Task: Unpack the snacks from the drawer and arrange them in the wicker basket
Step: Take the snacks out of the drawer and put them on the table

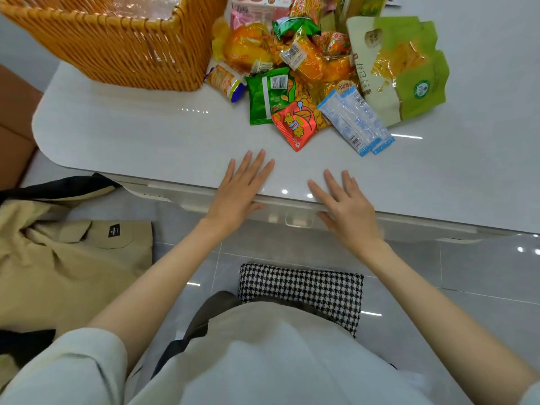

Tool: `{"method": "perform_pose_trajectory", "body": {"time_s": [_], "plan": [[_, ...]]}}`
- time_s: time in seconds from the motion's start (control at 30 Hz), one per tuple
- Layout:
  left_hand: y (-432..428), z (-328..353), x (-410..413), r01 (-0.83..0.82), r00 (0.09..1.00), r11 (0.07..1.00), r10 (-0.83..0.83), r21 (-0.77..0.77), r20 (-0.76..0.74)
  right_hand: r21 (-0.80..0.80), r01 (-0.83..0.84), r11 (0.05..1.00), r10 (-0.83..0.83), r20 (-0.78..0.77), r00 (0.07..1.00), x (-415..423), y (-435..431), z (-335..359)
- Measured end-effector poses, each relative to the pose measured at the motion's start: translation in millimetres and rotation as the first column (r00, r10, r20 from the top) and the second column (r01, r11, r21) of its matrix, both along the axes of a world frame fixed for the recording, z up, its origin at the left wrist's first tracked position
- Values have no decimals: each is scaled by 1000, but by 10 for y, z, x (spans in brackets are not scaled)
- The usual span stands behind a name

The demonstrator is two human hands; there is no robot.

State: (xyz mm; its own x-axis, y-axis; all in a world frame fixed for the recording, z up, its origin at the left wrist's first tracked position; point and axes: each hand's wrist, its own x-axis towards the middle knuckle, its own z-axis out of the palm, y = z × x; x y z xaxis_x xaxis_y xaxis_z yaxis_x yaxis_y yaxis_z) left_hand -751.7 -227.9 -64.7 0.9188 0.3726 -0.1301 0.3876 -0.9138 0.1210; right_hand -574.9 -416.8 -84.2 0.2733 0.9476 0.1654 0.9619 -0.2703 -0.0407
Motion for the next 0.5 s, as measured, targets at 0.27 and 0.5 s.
{"method": "perform_pose_trajectory", "body": {"time_s": [0.27, 0.5], "plan": [[92, -54, 143, -36, 999, 996, 34, 82, 26, 156, -7, 988, -5, 78, 997, 126, 30, -46], [109, 70, 219, -8, 993, 998, 2, -55, -118, 61, -8, 998, 9, -14, 1000, 153, 125, 112]]}}
